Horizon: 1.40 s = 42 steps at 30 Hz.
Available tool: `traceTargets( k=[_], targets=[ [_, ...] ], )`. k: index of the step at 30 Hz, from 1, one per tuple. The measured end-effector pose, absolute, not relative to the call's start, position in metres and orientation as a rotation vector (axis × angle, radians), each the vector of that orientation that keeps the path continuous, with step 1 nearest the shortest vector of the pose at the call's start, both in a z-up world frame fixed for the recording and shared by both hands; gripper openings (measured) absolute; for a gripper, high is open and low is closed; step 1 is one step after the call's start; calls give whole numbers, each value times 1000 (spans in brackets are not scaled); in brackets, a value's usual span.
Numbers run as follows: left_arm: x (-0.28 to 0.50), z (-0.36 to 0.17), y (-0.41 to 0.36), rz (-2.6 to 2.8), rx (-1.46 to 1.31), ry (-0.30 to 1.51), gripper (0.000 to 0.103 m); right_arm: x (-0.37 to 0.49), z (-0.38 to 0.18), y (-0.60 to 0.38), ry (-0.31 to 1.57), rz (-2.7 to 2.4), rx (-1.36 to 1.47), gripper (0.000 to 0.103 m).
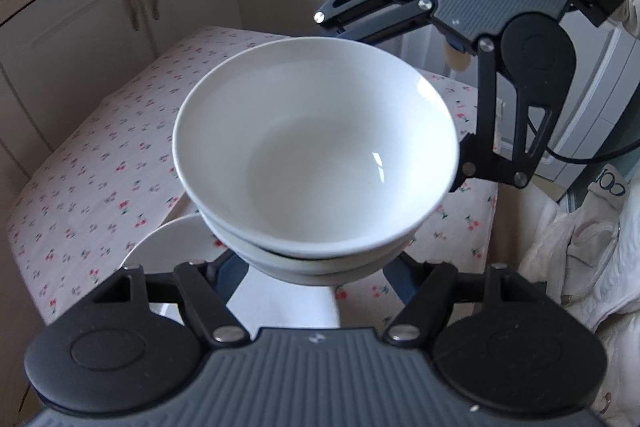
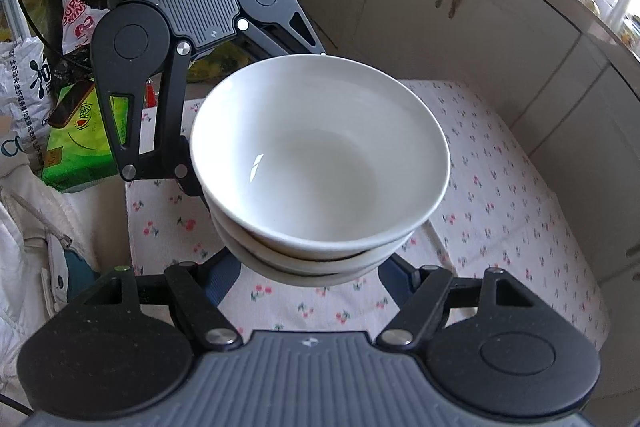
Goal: Organize plates and bowls
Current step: 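Lift the bowl stack with both grippers and carry it over the plate stack, then lower the bowl stack onto the plate stack and open both grippers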
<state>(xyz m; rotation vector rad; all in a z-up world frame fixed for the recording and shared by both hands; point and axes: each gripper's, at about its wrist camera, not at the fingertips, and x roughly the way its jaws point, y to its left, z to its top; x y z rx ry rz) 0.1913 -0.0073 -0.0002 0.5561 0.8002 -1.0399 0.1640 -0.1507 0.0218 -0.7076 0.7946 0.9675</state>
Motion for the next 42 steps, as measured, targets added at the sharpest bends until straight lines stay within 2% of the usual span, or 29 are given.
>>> traceTargets(
  k=[16,42],
  targets=[
    [209,-13,52,-922,529,843,73,198,1,-88,775,1047,-761,79],
    [227,-38,61,-917,475,887,73,227,-25,-70,855,1058,-741,79]
  ],
)
